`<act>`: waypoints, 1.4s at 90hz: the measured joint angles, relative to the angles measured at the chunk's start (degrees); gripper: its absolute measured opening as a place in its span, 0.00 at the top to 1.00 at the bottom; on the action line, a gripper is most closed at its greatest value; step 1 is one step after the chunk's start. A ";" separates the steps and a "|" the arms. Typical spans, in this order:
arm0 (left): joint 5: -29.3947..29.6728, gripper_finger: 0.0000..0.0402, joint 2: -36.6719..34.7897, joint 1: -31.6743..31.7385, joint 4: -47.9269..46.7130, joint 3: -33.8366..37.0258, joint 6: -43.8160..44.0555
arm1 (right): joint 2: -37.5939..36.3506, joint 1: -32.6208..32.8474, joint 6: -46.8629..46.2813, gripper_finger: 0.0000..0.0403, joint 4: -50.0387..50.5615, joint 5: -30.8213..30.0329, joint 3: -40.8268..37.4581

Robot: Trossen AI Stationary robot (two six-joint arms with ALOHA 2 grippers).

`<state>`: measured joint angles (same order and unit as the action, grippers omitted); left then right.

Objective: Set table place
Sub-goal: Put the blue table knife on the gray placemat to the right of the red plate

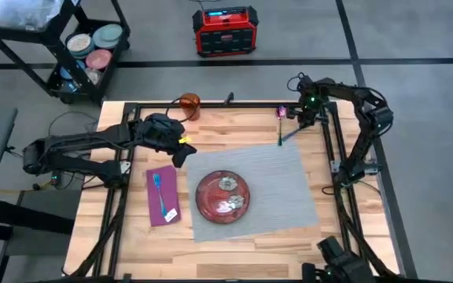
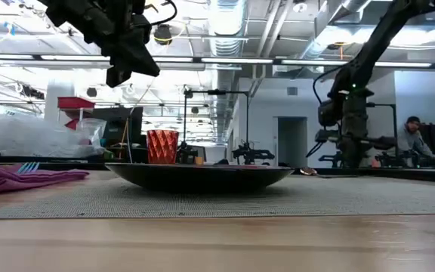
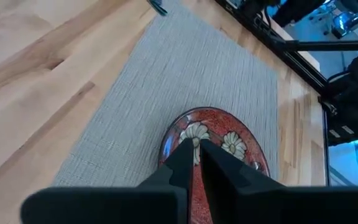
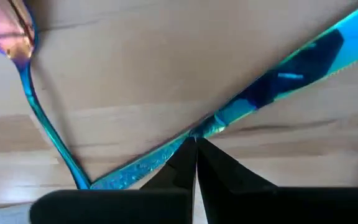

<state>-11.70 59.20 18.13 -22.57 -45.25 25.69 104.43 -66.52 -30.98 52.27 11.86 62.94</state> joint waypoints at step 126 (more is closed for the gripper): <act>-2.83 0.97 0.00 3.08 -0.74 0.00 -2.67 | 1.74 29.18 -4.98 1.00 2.80 1.77 0.07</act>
<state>-14.53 59.20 21.21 -23.31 -45.25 23.03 106.17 -37.34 -35.96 55.07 13.63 63.00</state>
